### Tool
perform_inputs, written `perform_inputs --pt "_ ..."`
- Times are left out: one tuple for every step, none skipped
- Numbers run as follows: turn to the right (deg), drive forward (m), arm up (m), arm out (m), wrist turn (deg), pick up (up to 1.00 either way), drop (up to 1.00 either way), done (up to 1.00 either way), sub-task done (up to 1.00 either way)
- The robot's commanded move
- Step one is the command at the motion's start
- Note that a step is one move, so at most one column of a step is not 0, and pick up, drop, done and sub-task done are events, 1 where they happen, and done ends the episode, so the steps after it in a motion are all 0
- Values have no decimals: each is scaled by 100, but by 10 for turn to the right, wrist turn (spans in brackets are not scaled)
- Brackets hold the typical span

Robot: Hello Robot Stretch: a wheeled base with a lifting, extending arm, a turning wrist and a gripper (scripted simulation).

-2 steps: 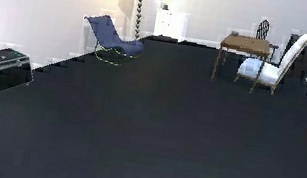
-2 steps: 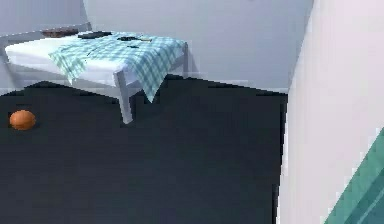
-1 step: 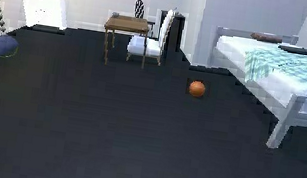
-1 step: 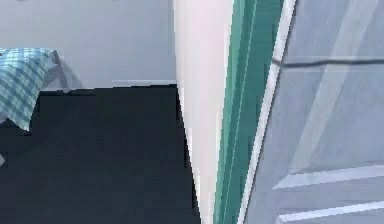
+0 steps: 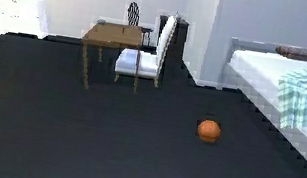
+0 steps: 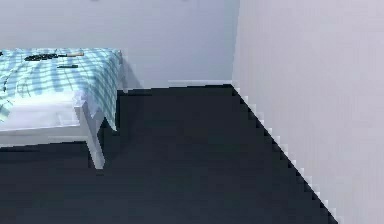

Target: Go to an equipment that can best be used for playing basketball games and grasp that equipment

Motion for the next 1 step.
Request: perform_inputs --pt "30 0 0 0 0 0 0 0 0"
